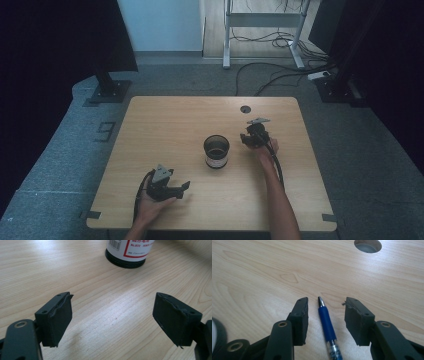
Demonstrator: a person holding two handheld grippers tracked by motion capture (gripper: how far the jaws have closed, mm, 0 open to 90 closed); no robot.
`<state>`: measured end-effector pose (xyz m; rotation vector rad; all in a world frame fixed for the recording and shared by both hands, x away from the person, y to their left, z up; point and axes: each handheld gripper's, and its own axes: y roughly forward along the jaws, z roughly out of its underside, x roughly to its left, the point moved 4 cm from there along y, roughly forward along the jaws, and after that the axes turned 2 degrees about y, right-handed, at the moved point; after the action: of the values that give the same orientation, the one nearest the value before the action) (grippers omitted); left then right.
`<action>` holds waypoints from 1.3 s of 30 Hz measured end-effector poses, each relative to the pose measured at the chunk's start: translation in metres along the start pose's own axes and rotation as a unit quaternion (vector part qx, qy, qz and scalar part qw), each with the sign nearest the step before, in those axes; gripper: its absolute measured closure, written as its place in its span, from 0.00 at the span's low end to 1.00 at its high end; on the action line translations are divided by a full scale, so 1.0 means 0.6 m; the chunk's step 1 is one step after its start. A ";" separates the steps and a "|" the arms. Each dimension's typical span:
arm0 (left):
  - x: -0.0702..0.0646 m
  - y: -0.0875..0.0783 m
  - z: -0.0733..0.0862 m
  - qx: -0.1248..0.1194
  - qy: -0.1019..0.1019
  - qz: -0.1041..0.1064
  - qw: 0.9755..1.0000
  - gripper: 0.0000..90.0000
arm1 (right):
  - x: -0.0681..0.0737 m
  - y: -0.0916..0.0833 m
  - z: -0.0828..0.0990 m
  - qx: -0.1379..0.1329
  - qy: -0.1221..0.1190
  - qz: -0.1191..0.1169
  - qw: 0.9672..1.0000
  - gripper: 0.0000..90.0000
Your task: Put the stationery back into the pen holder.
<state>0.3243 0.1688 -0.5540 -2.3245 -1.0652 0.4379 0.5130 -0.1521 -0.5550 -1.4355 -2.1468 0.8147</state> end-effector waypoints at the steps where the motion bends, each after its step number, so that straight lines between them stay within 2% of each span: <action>1: 0.000 0.000 0.001 0.002 0.002 -0.001 1.000 0.18 | -0.002 0.008 0.000 0.007 -0.001 0.002 1.000 0.60; 8: 0.002 -0.001 0.001 0.000 0.001 -0.003 1.000 0.18 | -0.003 0.025 0.012 0.025 -0.004 -0.003 1.000 0.65; 14: 0.003 0.000 0.001 0.000 0.002 -0.005 1.000 0.18 | -0.004 0.025 0.012 0.025 0.001 -0.009 1.000 0.70; 15: 0.003 0.000 0.001 0.000 0.001 -0.006 1.000 0.18 | -0.005 0.024 0.012 0.025 0.003 -0.010 1.000 0.77; 18: 0.002 0.000 0.001 -0.001 0.001 -0.005 1.000 0.18 | -0.010 0.022 0.013 0.027 0.018 -0.020 0.999 0.85; 19: 0.002 0.000 0.001 -0.001 0.001 -0.005 1.000 0.18 | -0.010 0.022 0.013 0.027 0.018 -0.020 0.999 0.85; 21: 0.003 -0.001 0.002 -0.002 0.000 -0.006 1.000 0.18 | -0.015 0.019 0.016 0.026 0.038 -0.031 0.998 0.87; 25: 0.004 -0.001 0.002 -0.003 -0.001 -0.006 1.000 0.18 | -0.018 0.014 0.019 0.026 0.044 -0.044 0.998 0.88; 26: 0.004 -0.001 0.002 -0.004 -0.001 -0.006 1.000 0.19 | -0.018 0.010 0.018 0.021 0.047 -0.047 0.998 0.88; 28: 0.005 -0.001 0.002 -0.004 0.000 -0.006 1.000 0.19 | -0.018 -0.013 0.010 -0.009 0.055 -0.057 0.997 0.88; 29: 0.005 -0.001 0.002 -0.004 -0.001 -0.006 1.000 0.19 | -0.018 -0.013 0.010 -0.009 0.055 -0.057 0.997 0.88; 30: 0.005 -0.001 0.002 -0.004 -0.001 -0.007 1.000 0.19 | -0.016 -0.035 0.003 -0.036 0.058 -0.060 0.996 0.88; 31: 0.005 -0.002 0.002 -0.004 0.000 -0.007 1.000 0.19 | -0.016 -0.035 0.003 -0.036 0.058 -0.060 0.996 0.88; 32: 0.005 -0.002 0.001 -0.006 -0.002 -0.008 1.000 0.19 | -0.013 -0.057 -0.003 -0.058 0.056 -0.063 0.995 0.88; 35: 0.004 -0.003 0.001 -0.005 0.000 -0.007 1.000 0.19 | -0.011 -0.077 -0.007 -0.073 0.053 -0.060 0.994 0.88; 37: 0.004 -0.003 0.000 -0.005 0.001 -0.007 1.000 0.19 | -0.009 -0.098 -0.013 -0.092 0.053 -0.062 0.992 0.88; 38: 0.003 -0.003 0.000 -0.005 0.000 -0.006 1.000 0.19 | -0.004 -0.119 -0.021 -0.114 0.053 -0.068 0.990 0.88; 39: 0.003 -0.003 0.000 -0.005 0.000 -0.006 1.000 0.19 | -0.004 -0.119 -0.021 -0.114 0.053 -0.068 0.990 0.88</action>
<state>0.3243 0.1714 -0.5531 -2.3260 -1.0838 0.4274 0.4736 -0.1725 -0.4973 -1.3861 -2.2833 0.4463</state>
